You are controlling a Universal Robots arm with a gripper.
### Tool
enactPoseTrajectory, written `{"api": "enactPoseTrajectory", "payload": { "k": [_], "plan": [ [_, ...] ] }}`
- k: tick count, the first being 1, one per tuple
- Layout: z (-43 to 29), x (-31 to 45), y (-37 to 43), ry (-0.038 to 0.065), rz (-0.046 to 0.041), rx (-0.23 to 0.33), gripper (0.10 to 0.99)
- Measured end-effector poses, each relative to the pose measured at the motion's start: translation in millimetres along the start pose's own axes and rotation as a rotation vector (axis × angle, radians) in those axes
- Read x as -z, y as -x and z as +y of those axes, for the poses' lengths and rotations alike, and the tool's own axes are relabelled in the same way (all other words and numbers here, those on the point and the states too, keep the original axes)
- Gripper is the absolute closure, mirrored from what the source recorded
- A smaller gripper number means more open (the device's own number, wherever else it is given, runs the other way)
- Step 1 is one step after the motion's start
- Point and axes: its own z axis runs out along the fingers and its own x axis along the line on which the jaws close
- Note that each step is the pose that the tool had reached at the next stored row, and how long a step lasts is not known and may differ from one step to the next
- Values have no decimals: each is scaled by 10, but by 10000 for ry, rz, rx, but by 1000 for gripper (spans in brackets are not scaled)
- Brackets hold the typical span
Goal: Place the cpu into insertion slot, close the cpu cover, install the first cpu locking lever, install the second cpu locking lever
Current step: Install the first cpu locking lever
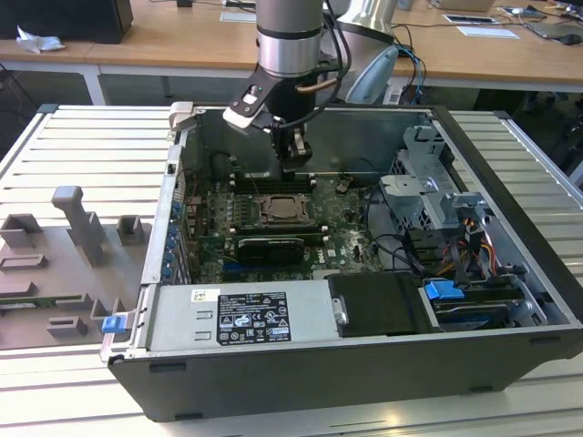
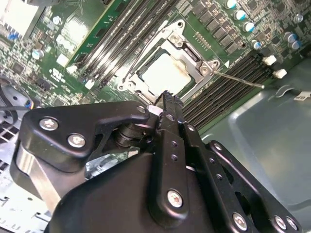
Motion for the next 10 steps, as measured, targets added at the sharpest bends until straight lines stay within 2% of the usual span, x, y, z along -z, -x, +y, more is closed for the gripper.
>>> {"api": "enactPoseTrajectory", "payload": {
  "k": [5,8,10],
  "plan": [
    [-2,-2,-1,25,20,573,980],
    [-3,-3,-1,74,63,1686,980],
    [-3,-3,-1,94,80,2118,980]
  ]
}}
